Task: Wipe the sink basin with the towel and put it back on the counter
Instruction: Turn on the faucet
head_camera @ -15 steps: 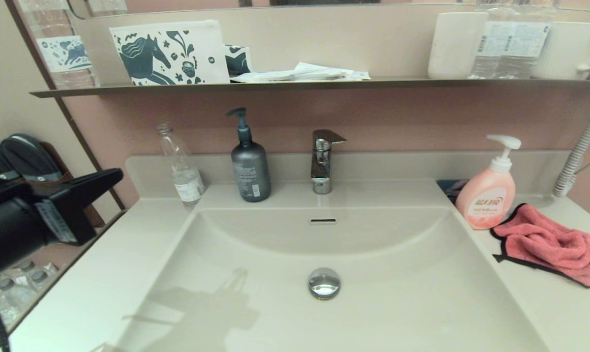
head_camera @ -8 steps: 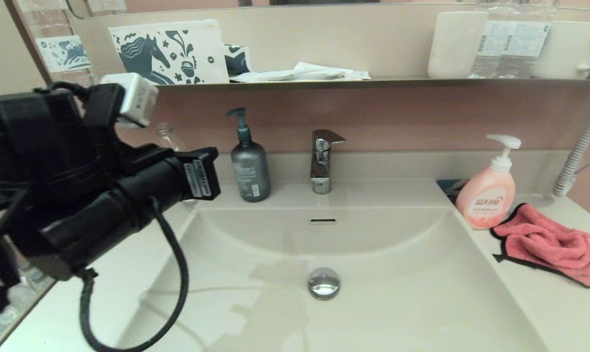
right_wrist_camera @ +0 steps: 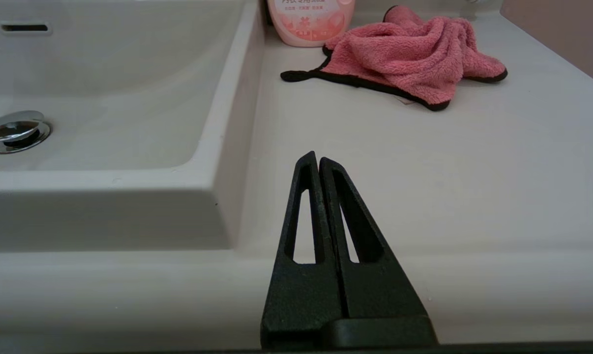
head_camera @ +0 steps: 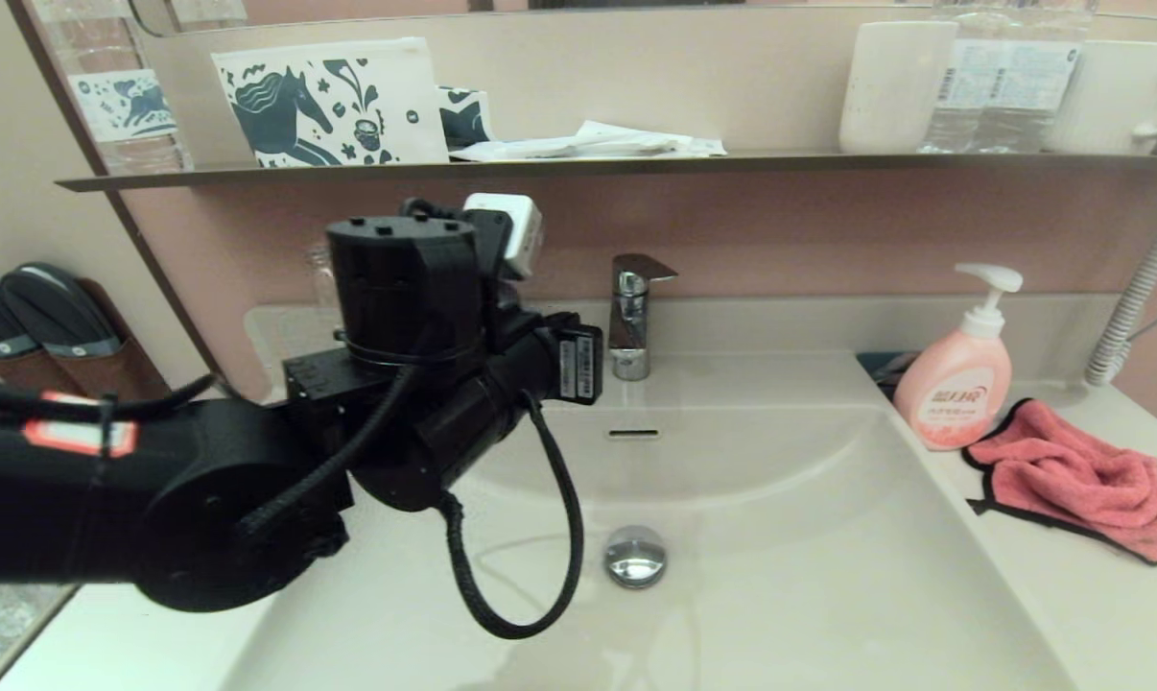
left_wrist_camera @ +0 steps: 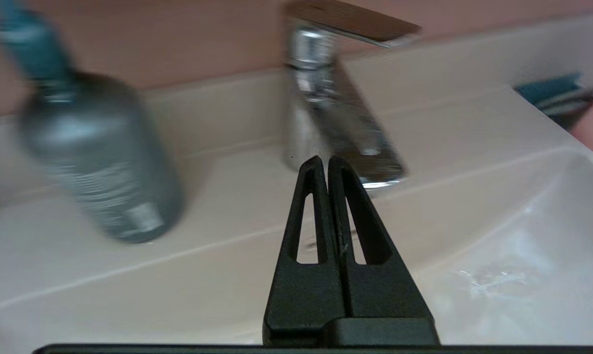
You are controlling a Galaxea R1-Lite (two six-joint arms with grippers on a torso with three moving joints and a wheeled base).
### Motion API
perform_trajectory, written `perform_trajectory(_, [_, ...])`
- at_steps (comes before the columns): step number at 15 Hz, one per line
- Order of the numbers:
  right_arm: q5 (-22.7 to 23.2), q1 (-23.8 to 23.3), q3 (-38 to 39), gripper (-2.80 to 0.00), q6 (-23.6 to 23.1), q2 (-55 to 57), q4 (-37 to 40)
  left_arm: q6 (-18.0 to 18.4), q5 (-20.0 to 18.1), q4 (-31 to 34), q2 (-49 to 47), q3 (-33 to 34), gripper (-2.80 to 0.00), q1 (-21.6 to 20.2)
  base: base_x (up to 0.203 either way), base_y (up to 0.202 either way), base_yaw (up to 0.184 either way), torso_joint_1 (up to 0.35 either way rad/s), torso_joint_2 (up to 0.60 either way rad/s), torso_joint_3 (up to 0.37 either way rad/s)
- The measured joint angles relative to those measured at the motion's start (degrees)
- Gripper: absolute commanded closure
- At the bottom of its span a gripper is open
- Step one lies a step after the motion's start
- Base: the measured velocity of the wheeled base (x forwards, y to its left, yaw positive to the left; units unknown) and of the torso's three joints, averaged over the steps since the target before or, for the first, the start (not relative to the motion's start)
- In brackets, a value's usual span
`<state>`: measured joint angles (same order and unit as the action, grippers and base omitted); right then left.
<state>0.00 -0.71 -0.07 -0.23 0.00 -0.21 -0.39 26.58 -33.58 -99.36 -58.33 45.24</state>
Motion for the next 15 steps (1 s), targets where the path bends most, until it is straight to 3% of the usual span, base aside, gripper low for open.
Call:
perform_trajectory(6, [0.0, 0.0, 0.0, 0.0, 0.0, 0.0, 0.0, 0.4, 1.8, 0.0, -9.2, -10.5, 0.0, 4.4, 0.0, 0.0, 0.0, 0.0, 0.0, 0.0])
perform_trajectory(15, [0.0, 0.0, 0.0, 0.0, 0.0, 0.0, 0.0, 3.0, 1.8, -0.1, -18.4, -22.7, 0.0, 3.5, 0.0, 0.0, 0.0, 0.0, 0.0, 0.0])
